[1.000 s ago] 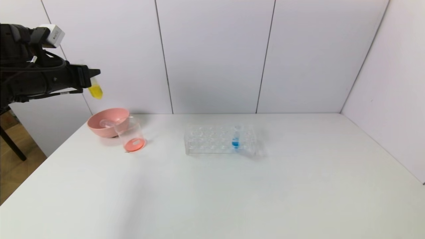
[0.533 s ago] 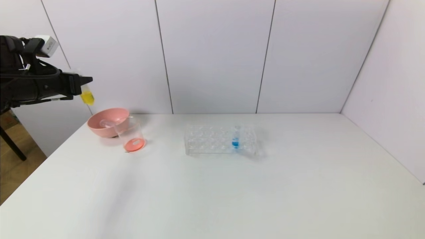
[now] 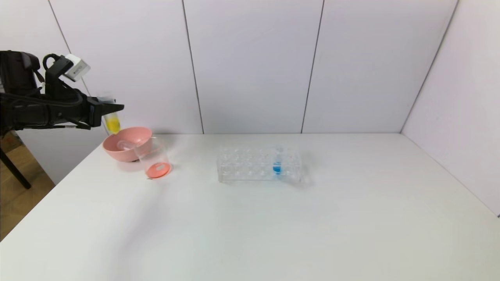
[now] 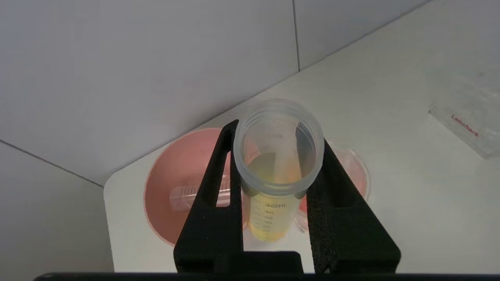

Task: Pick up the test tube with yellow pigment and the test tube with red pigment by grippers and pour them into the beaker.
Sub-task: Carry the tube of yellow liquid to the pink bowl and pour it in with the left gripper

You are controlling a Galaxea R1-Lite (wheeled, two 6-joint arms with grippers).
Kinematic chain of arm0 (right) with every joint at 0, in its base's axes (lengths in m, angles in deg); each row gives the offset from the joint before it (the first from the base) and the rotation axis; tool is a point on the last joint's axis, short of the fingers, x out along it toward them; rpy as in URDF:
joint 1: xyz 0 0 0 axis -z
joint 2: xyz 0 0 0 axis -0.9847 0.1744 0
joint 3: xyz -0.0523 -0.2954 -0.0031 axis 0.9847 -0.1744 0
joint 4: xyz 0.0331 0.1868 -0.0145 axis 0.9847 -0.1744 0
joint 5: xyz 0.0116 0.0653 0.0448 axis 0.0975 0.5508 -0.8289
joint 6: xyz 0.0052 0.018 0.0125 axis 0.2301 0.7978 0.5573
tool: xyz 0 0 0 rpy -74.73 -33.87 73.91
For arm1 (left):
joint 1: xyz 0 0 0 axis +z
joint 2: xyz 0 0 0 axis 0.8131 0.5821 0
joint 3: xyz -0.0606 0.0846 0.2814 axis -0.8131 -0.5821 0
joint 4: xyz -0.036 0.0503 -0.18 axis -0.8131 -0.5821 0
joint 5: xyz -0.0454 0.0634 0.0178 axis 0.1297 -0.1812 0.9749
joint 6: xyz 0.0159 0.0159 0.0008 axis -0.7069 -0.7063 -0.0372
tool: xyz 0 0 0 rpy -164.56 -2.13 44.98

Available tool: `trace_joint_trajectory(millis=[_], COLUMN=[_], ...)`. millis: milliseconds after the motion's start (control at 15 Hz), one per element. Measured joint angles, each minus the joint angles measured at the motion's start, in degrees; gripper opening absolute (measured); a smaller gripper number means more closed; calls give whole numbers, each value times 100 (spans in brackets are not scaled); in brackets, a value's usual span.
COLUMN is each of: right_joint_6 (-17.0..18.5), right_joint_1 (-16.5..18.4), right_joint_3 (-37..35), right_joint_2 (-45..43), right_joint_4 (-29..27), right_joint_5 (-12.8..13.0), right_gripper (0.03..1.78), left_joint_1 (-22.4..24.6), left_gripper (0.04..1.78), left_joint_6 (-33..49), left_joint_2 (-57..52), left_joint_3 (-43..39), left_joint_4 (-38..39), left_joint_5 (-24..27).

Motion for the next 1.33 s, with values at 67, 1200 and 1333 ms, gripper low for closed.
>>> trace_joint_trajectory(millis=[67, 1200, 1333], right_joint_6=[0, -2, 0], right_joint_1=[0, 0, 0], right_joint_3=[0, 0, 0], right_joint_2=[0, 0, 0], right_joint_4=[2, 0, 0], right_joint_5=[0, 0, -2], right_gripper=[11, 11, 11], left_joint_1=[0, 96, 111], left_gripper=[47, 47, 47], left_joint_6=[-304, -2644, -2744], left_joint_2=[28, 321, 447], left_joint_3=[124, 1224, 1456], left_joint_4=[-382, -2775, -3156], left_joint_5=[10, 501, 560])
